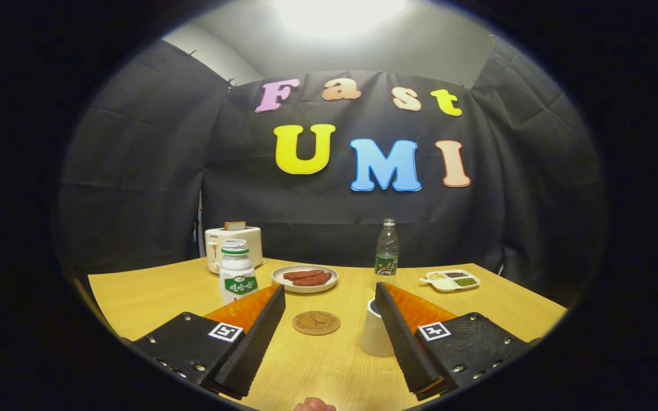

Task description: Take the bottle from table, then pour the juice into the cup, finally place the bottle on the coaster

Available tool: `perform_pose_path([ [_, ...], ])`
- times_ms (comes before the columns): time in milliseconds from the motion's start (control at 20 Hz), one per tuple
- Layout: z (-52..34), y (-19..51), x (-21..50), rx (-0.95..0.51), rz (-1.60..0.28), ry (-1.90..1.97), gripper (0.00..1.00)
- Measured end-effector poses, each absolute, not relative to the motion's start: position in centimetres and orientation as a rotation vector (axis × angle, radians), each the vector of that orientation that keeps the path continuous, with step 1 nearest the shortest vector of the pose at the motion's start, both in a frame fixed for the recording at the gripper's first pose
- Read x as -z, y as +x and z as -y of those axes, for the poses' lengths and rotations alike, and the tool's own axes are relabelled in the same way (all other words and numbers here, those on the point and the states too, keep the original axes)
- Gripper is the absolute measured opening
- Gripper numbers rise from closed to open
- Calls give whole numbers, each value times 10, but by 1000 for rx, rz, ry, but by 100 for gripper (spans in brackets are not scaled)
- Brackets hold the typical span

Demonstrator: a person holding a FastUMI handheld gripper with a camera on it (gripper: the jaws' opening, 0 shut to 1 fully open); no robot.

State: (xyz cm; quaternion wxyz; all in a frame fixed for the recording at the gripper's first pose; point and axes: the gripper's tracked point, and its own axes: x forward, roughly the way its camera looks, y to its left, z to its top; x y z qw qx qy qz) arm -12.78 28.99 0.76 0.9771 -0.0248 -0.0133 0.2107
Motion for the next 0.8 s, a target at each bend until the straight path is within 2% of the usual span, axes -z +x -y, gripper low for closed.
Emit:
perform_pose_path([
  [400, -377, -135, 16, -586, 0, -33, 96],
  [800, -417, -95, 40, -607, -44, -77, 95],
])
